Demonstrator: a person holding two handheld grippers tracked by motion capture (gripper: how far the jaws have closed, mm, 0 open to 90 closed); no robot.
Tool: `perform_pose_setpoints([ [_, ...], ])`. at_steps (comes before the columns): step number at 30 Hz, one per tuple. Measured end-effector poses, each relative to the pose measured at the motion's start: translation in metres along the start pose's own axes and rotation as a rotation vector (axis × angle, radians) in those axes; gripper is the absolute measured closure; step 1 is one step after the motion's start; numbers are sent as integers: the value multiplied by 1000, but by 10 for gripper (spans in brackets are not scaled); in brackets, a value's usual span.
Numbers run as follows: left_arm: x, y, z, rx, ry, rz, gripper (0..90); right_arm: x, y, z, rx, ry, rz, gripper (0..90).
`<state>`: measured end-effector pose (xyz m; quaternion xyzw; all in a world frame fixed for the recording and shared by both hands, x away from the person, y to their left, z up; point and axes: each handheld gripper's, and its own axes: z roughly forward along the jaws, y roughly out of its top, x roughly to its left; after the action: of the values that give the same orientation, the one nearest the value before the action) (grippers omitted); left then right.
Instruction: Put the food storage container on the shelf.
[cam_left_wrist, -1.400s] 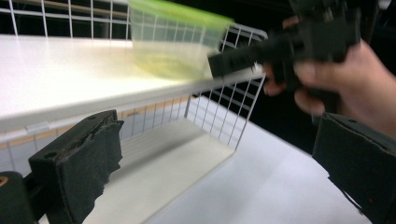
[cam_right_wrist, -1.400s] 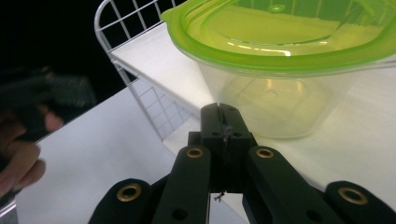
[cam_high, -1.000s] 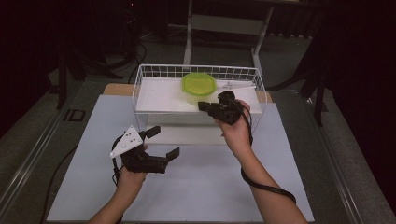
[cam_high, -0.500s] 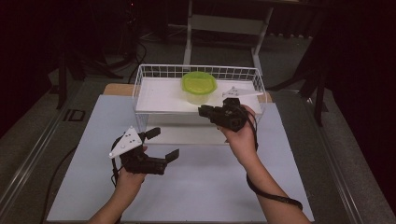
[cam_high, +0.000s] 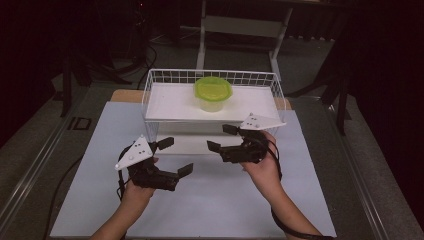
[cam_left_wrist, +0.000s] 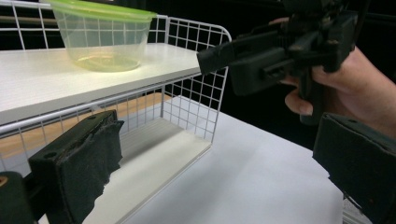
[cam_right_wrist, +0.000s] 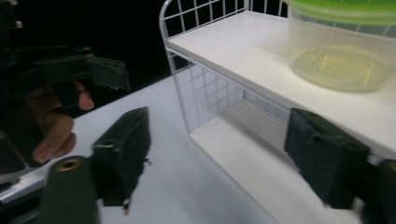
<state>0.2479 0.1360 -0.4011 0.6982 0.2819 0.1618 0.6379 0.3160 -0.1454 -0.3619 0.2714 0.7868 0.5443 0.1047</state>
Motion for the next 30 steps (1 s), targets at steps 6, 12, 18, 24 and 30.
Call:
perform_pose_setpoints([
  [6,-2,-1,-2,1,-31,2,18,-4,-16,-6,-24,10,8,162],
  [12,-4,-7,-3,12,-37,9,18,-2,-33,-15,-28,-4,-16,146],
  [18,-8,-14,-2,36,-49,9,18,-2,-48,-22,-28,-16,-4,147],
  [24,-11,-24,0,59,-56,13,18,-5,-66,-28,-21,-32,12,148],
  [30,-11,-31,-1,77,-64,18,18,-8,-82,-35,-13,-36,31,150],
])
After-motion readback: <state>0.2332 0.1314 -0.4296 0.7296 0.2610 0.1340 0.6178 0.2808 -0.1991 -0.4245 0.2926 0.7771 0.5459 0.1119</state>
